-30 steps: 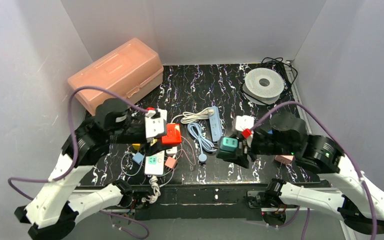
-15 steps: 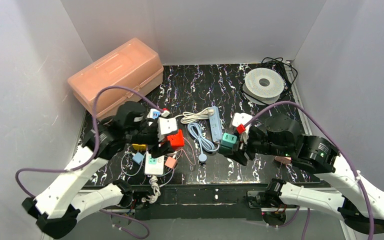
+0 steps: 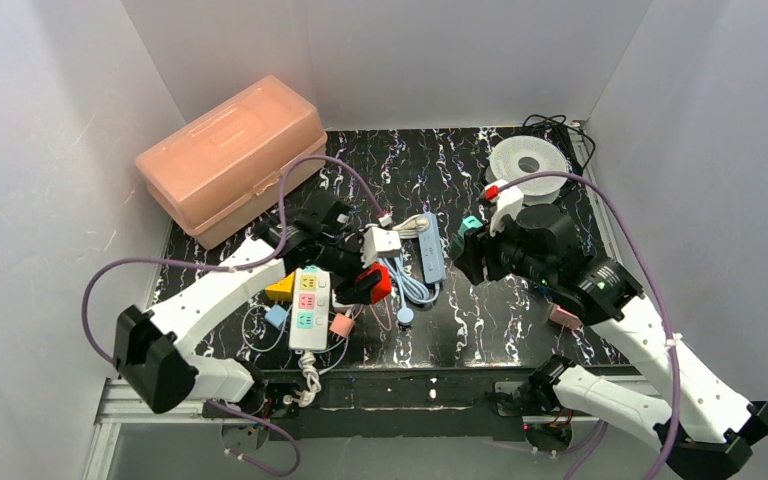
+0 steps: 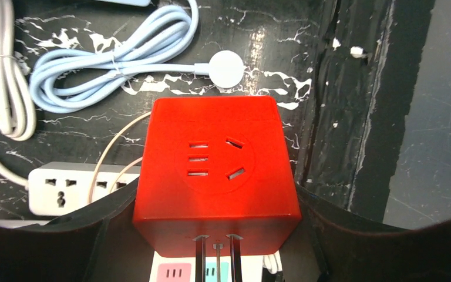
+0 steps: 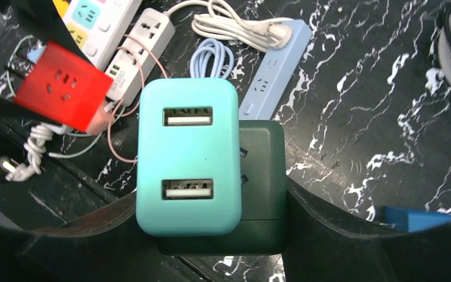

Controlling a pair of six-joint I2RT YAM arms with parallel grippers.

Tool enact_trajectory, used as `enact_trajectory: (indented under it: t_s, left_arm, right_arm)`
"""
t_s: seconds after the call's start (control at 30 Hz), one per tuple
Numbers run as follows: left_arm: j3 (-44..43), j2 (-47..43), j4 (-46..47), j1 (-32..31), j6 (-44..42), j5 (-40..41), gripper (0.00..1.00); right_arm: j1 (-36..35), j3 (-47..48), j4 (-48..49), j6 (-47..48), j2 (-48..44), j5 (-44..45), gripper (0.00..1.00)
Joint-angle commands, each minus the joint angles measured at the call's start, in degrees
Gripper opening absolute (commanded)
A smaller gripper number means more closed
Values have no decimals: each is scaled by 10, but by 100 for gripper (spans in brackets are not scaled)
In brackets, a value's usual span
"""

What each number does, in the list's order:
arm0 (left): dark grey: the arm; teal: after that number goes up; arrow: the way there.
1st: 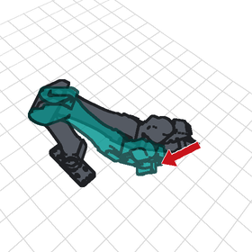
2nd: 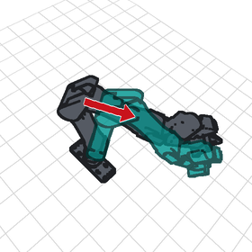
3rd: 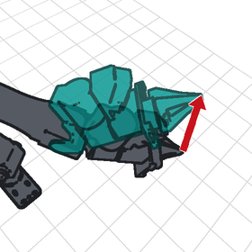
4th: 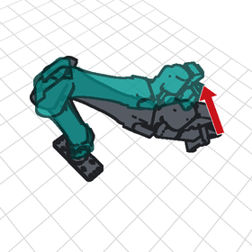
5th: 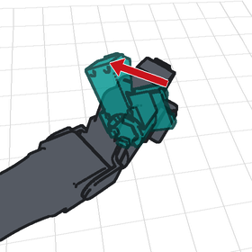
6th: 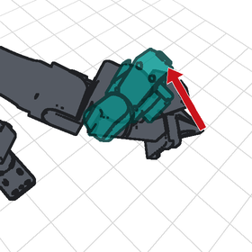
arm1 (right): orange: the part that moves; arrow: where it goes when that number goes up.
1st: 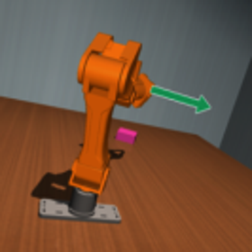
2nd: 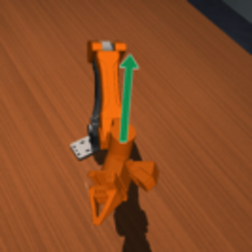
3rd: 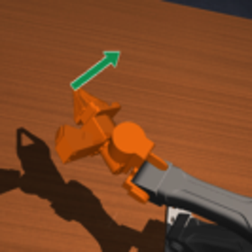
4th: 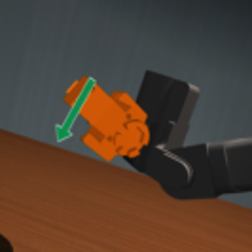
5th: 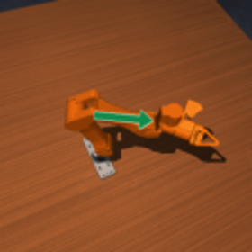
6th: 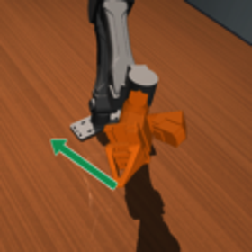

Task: Pull the plug off the socket
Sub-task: Place the plug at the corner of the board.

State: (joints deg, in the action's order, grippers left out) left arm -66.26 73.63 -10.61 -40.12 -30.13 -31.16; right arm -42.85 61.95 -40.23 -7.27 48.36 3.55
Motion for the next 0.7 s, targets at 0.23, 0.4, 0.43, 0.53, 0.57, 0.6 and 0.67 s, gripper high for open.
enact_trajectory:
  t_s: [0.23,0.4,0.43,0.53,0.57,0.6,0.67]
  left_arm:
    - [2,130,-39,-10,-114,83,0]
    - [18,160,-42,-10,-130,130,0]
    - [18,167,-45,-9,-128,136,0]
    - [11,184,-62,-9,-117,141,11]
    - [11,187,-61,-9,-113,135,17]
    - [11,187,-64,-9,-112,128,22]
    - [13,190,-61,-10,-109,125,37]
  right_arm:
    - [38,-60,93,-115,-43,-1,1]
    - [40,-74,90,-119,-62,4,1]
    - [40,-78,90,-120,-66,6,1]
    - [41,-85,91,-124,-76,8,1]
    - [41,-87,92,-126,-79,7,1]
    - [41,-89,93,-128,-83,4,1]
    - [41,-93,97,-129,-92,-2,1]
